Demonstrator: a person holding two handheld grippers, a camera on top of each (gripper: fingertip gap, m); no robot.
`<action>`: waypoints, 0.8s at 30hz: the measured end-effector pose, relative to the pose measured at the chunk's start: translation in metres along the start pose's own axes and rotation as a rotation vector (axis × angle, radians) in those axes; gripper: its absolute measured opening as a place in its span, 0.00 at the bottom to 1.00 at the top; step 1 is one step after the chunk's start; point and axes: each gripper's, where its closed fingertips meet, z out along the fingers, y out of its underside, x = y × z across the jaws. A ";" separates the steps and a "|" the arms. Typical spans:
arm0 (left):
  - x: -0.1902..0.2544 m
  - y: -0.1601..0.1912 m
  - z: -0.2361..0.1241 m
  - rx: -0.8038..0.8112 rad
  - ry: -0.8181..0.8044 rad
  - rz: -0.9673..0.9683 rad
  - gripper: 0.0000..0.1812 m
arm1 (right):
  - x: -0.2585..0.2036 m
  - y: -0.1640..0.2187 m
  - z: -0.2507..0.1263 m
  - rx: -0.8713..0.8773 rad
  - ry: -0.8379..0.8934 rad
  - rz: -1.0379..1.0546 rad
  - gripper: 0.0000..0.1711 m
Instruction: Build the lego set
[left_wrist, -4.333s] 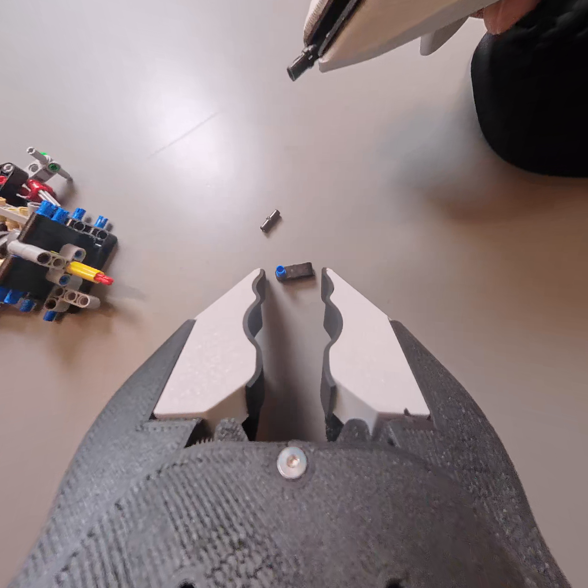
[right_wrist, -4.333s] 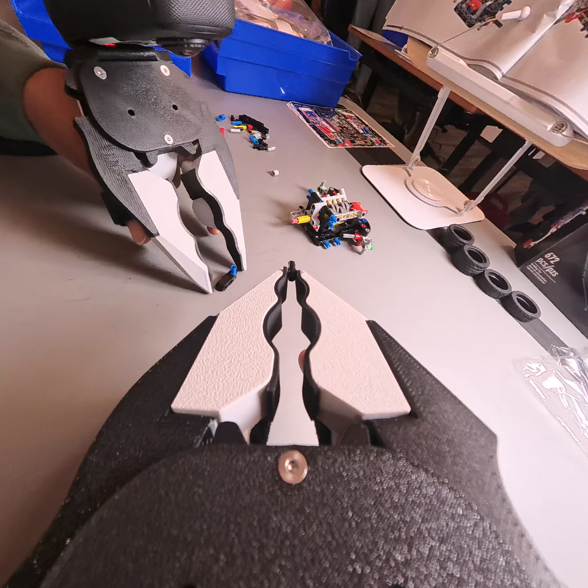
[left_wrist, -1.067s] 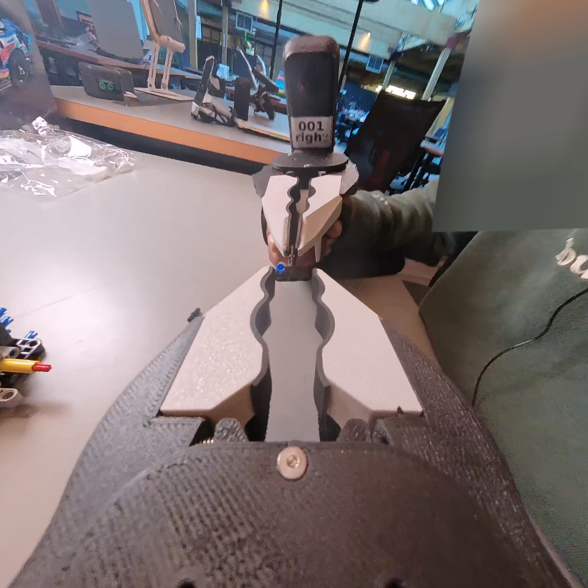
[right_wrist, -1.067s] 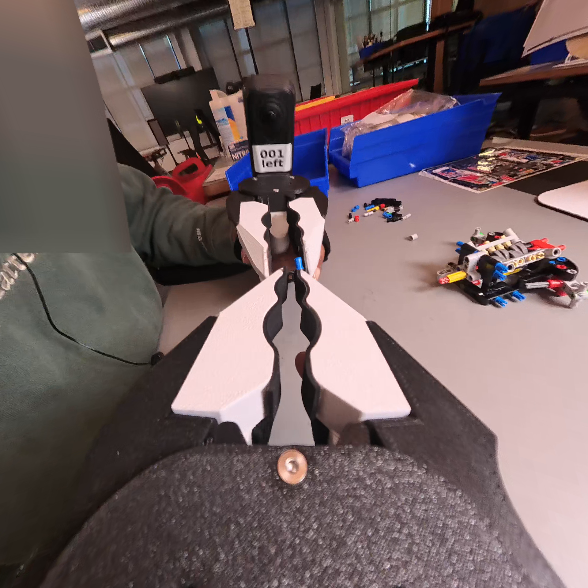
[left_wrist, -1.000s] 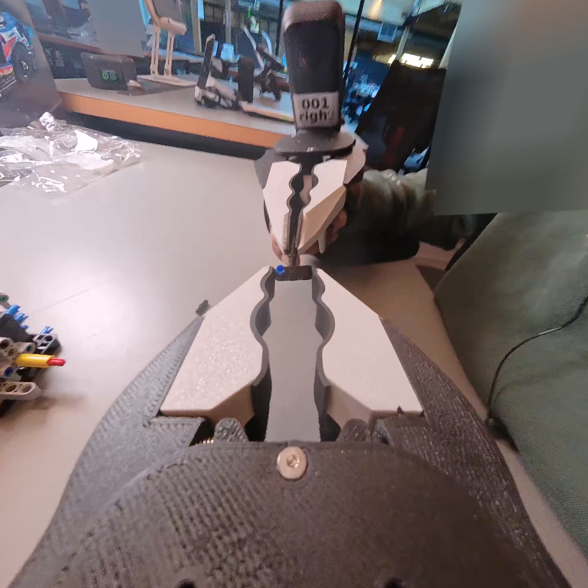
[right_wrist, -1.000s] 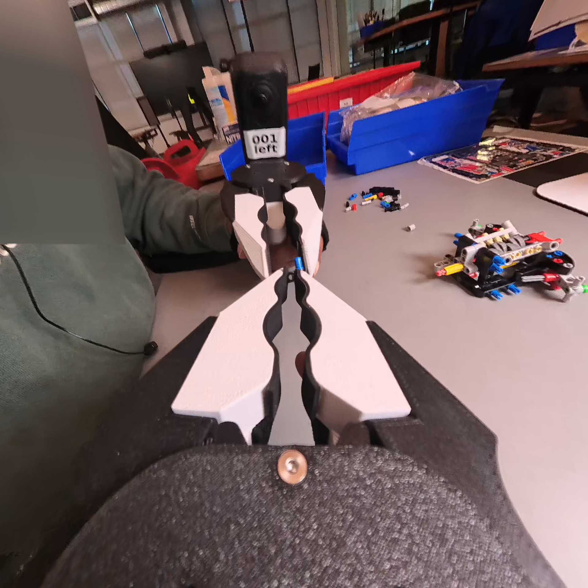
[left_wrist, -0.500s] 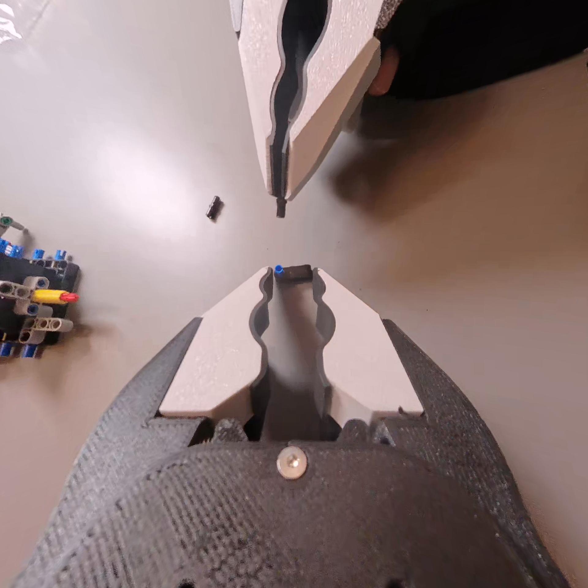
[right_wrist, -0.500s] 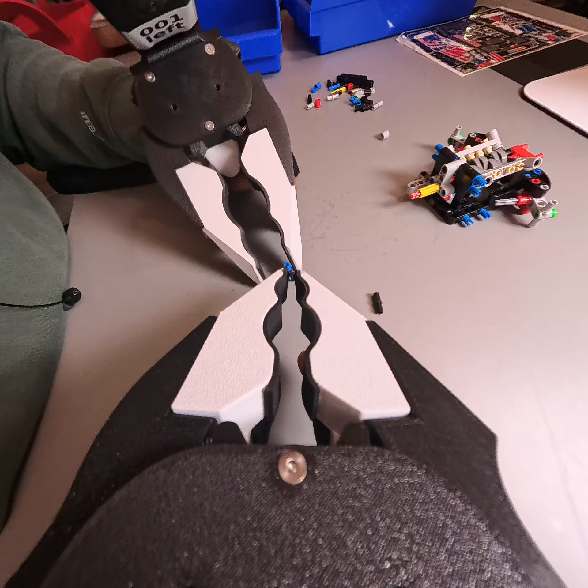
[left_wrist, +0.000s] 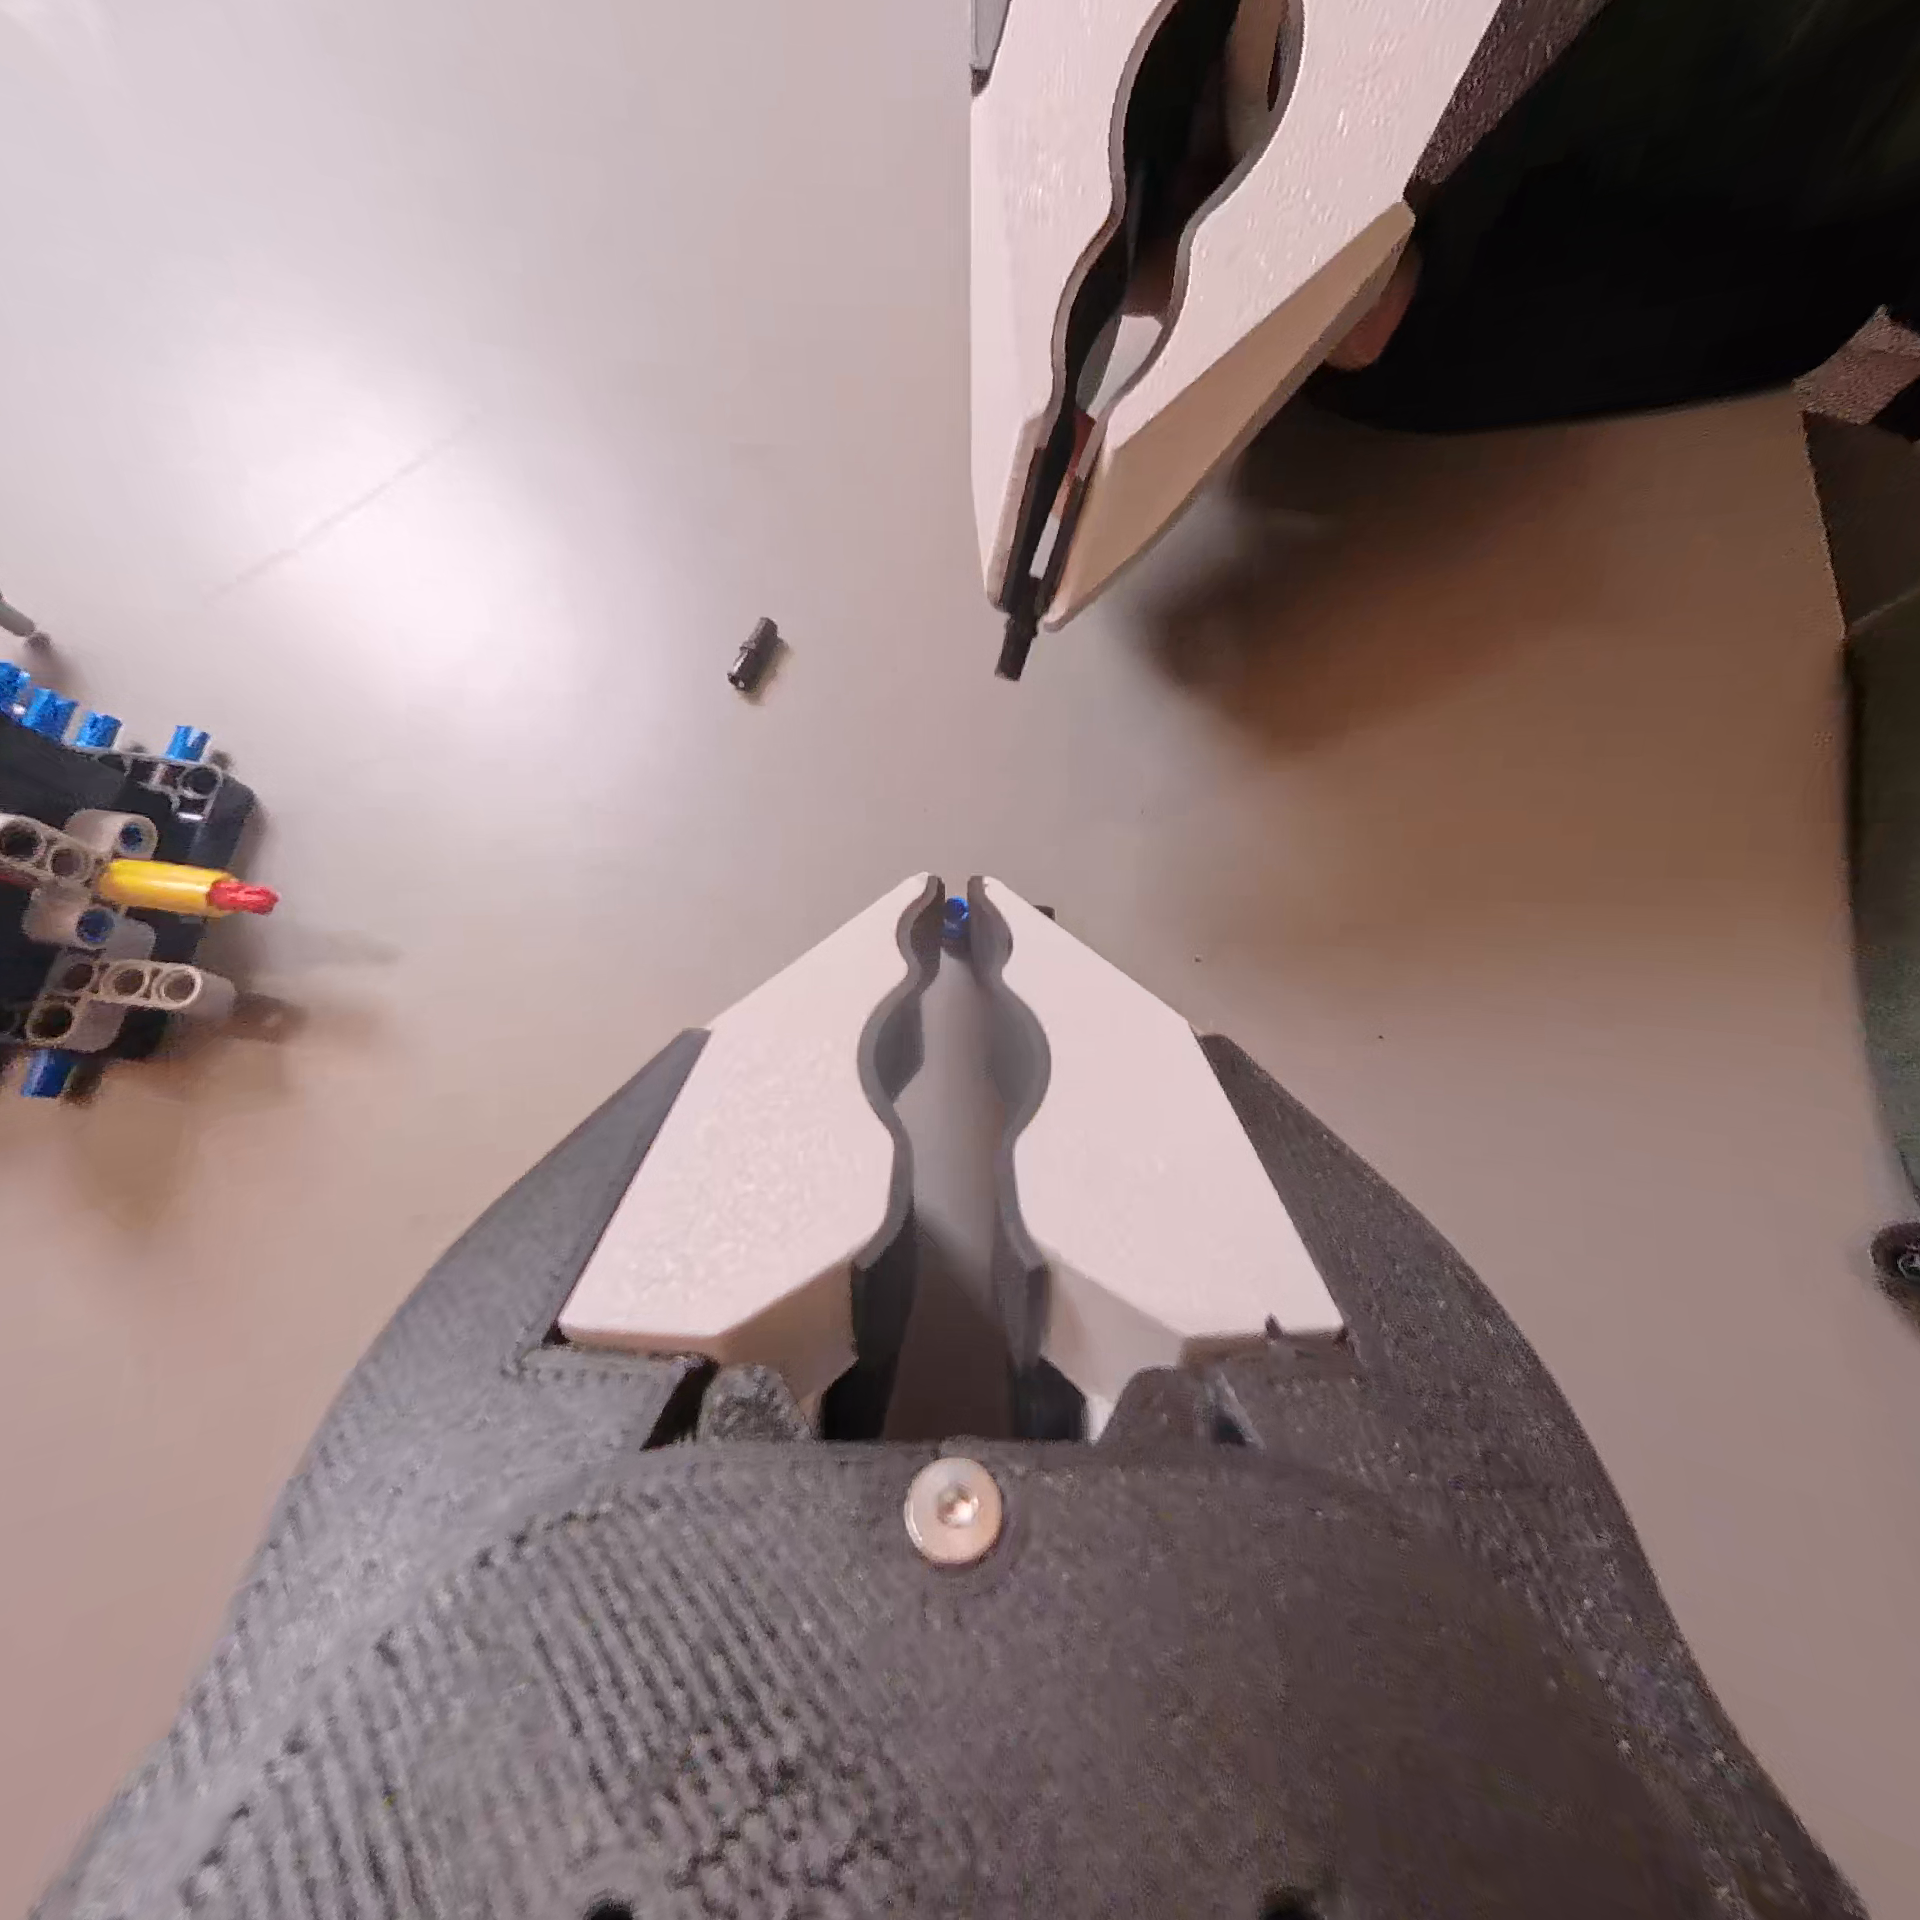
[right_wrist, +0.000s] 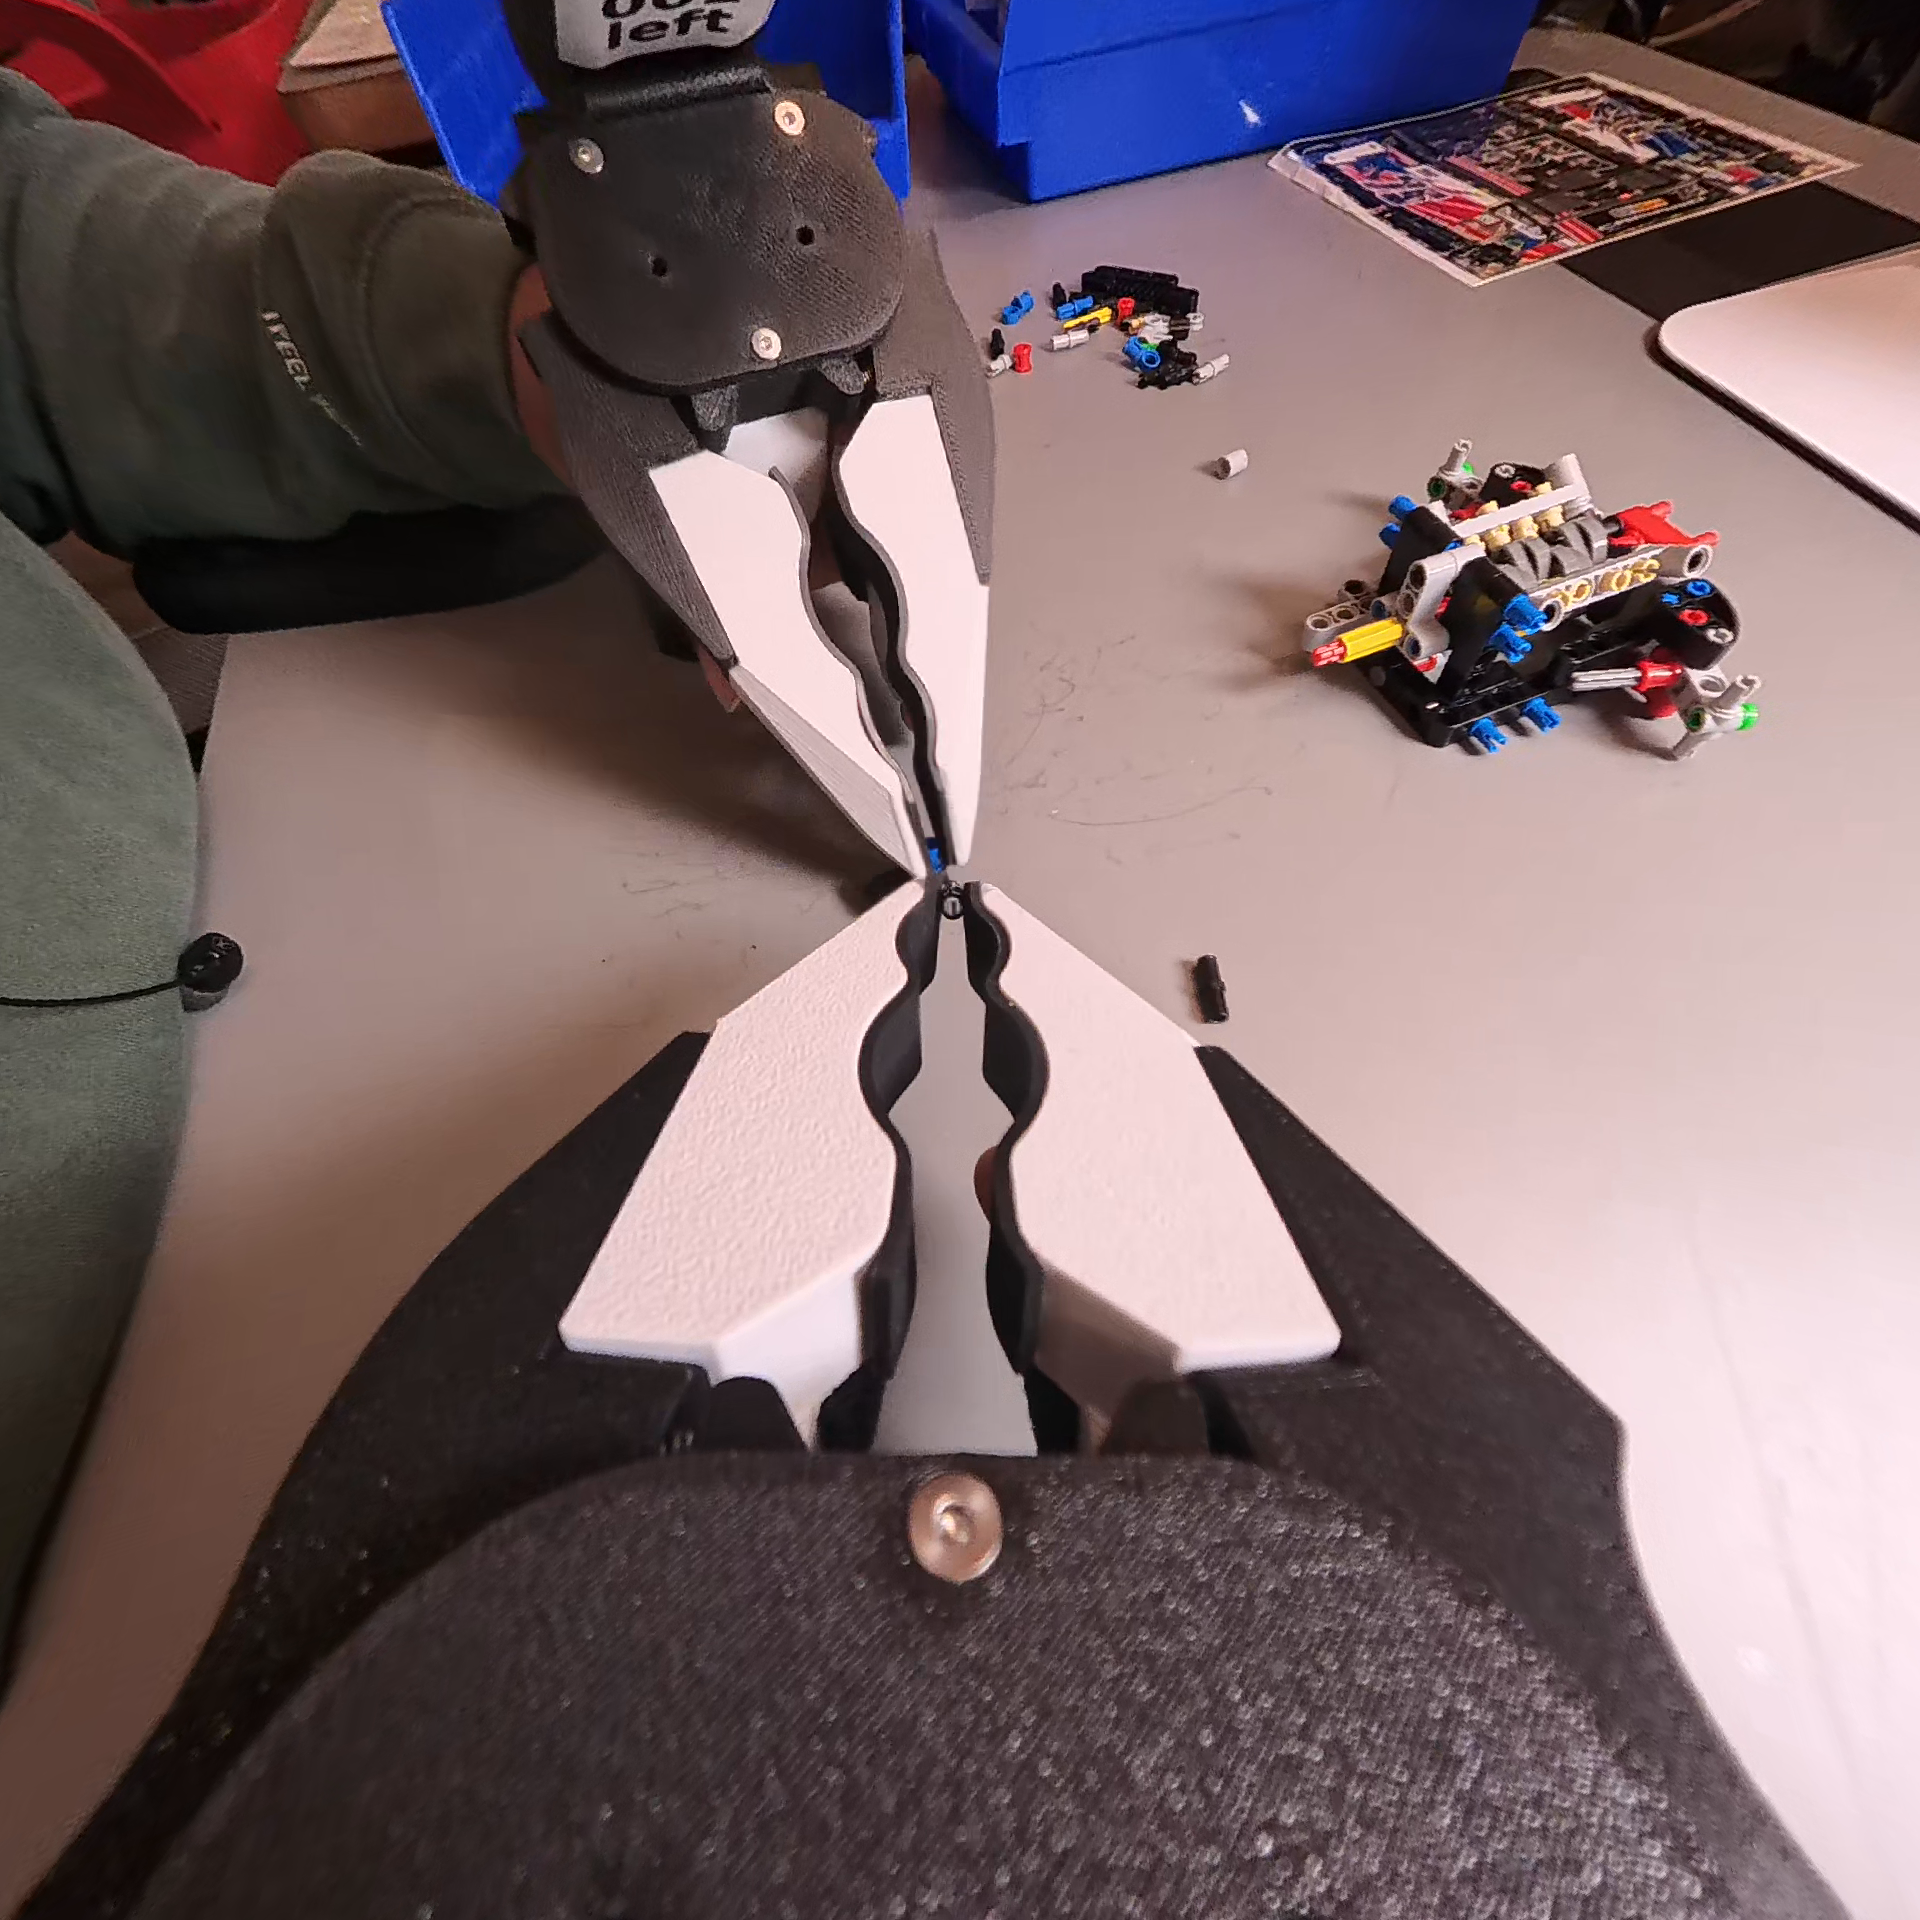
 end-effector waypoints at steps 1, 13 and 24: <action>0.000 0.002 -0.002 0.001 0.004 -0.004 0.02 | 0.001 0.000 -0.001 0.002 0.002 0.000 0.01; 0.006 0.021 -0.037 0.087 0.076 0.032 0.02 | 0.001 0.000 -0.002 0.005 -0.002 -0.002 0.02; 0.022 -0.081 -0.070 0.737 0.196 -0.106 0.01 | -0.034 -0.028 0.016 0.165 -0.118 -0.003 0.02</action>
